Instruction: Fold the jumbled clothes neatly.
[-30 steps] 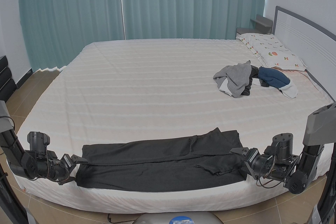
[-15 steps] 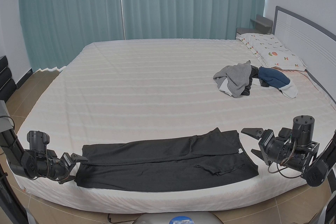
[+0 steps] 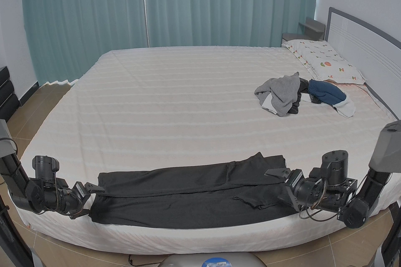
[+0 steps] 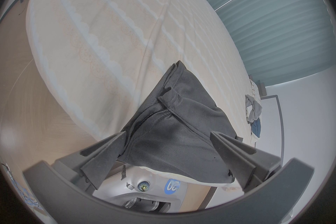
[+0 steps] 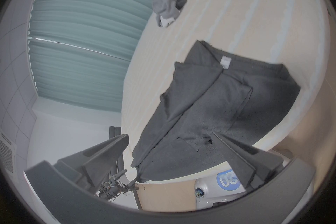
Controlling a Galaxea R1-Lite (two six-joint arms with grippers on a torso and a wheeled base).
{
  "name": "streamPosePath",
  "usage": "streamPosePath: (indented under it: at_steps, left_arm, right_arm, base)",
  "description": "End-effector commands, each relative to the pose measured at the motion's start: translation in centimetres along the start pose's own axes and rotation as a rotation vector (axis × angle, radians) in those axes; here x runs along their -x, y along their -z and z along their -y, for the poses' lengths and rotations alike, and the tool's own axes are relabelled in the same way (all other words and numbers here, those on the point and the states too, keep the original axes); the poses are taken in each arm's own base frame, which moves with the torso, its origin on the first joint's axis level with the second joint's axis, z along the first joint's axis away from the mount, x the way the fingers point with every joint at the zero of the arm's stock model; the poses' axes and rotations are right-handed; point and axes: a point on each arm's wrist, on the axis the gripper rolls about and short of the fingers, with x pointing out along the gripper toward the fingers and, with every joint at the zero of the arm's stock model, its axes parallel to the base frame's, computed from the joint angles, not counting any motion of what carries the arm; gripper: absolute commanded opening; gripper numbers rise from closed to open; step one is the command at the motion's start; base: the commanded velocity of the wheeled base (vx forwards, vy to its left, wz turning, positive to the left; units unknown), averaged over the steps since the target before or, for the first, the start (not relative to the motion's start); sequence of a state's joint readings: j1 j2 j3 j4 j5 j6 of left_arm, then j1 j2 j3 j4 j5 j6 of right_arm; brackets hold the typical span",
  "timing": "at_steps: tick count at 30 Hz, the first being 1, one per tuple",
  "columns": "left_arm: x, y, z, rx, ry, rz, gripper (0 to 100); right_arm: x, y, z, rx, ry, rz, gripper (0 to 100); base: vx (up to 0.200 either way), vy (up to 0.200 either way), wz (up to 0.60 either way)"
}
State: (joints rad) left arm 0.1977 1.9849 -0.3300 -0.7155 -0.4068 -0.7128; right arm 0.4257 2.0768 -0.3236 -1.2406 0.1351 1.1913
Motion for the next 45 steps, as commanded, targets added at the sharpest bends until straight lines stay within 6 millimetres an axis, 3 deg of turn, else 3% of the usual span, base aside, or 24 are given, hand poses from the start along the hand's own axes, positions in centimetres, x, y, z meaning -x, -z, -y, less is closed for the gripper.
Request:
streamPosePath:
  at_steps: [1,14,21,29,30,45]
  left_arm:
    - [0.0,0.0,0.0,0.0,-0.001,0.0,100]
    - [0.0,0.0,0.0,-0.002,-0.001,0.0,100]
    - [0.0,0.0,0.0,-0.002,-0.001,0.0,100]
    - [-0.1,0.0,0.0,-0.001,-0.002,-0.001,100]
    - [0.0,0.0,0.0,-0.002,-0.001,0.0,100]
    - [-0.1,0.0,0.0,-0.001,-0.002,-0.001,100]
  right_arm:
    - [-1.9,1.0,1.8,-0.007,0.071,-0.042,100]
    - [-2.9,2.0,3.2,0.037,0.135,-0.05,100]
    - [-4.5,1.5,3.4,0.054,0.149,0.015,100]
    - [-4.6,1.2,2.9,0.052,0.131,0.035,100]
    - [-4.4,1.1,2.8,0.051,0.126,0.037,0]
    - [-2.3,1.4,2.7,0.045,0.139,0.016,0]
  base:
    - [0.0,0.0,0.0]
    - [0.0,0.0,0.0]
    - [0.0,0.0,0.0]
    - [0.0,0.0,0.0]
    - [0.0,0.0,0.0]
    - [0.0,0.0,0.0]
